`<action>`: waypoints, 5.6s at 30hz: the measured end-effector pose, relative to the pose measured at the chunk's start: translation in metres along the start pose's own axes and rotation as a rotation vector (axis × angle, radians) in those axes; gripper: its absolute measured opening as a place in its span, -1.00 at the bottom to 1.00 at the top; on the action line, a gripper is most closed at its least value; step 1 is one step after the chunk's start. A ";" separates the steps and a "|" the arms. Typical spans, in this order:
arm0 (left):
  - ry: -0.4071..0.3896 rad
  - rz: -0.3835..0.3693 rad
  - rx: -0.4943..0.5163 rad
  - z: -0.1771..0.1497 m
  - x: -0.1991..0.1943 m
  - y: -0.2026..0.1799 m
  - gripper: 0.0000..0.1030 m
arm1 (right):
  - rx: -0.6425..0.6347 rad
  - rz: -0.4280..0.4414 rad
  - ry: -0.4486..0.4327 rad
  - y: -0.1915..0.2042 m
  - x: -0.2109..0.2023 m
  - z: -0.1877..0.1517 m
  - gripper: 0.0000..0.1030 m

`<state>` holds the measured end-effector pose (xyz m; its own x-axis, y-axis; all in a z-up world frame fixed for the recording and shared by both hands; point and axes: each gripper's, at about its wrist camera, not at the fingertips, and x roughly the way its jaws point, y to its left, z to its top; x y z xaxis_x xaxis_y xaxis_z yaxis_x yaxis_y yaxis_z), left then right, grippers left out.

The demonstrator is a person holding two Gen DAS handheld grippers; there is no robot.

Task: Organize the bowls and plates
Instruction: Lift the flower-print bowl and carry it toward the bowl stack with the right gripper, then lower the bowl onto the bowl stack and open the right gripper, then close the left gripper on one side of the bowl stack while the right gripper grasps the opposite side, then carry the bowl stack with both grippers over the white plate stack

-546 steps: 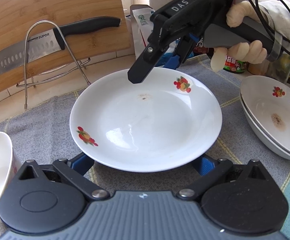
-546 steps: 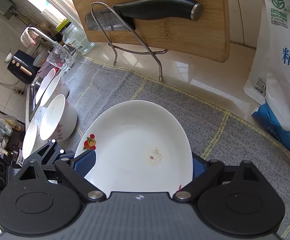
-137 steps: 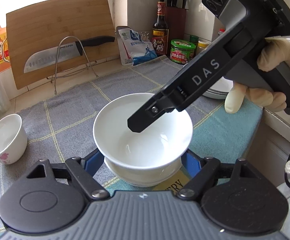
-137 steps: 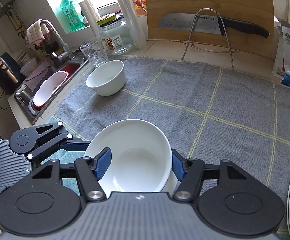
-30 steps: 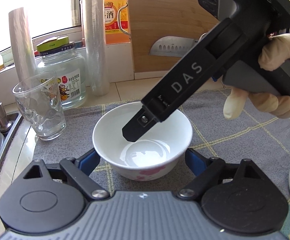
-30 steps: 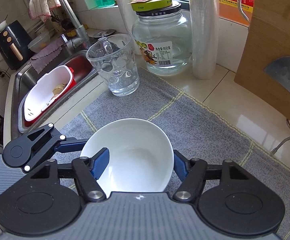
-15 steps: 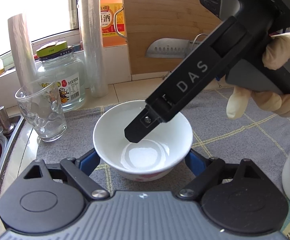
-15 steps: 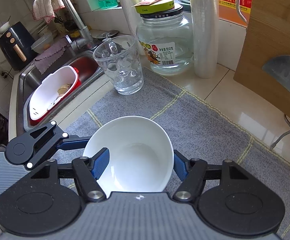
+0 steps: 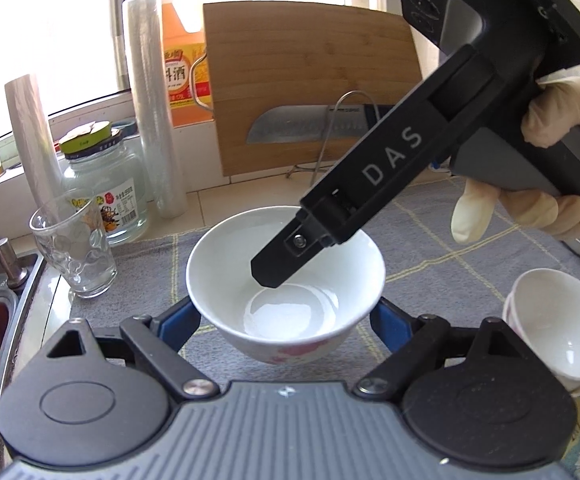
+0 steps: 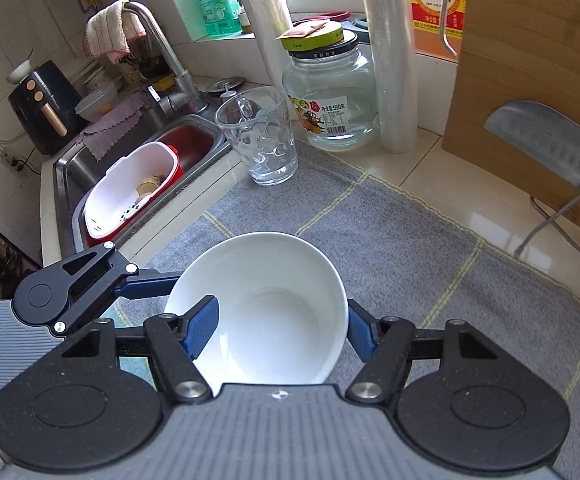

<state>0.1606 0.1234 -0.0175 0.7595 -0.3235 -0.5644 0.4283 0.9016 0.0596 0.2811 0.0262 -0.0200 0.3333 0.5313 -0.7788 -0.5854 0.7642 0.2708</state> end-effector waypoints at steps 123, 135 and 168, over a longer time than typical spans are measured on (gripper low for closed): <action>0.237 -0.433 0.330 -0.057 0.020 -0.115 0.98 | -0.155 -0.264 0.101 -0.008 -0.070 -0.242 1.00; 0.243 -0.543 0.428 -0.034 0.027 -0.109 0.90 | -0.282 -0.187 0.071 -0.004 -0.082 -0.226 0.99; 0.225 -0.773 0.676 -0.006 0.038 -0.114 0.71 | -0.311 -0.120 0.131 -0.004 -0.087 -0.211 0.75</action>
<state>0.1381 0.0099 -0.0507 0.0843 -0.6193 -0.7807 0.9944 0.1024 0.0261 0.0988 -0.1002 -0.0731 0.3273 0.3778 -0.8661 -0.7514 0.6598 0.0039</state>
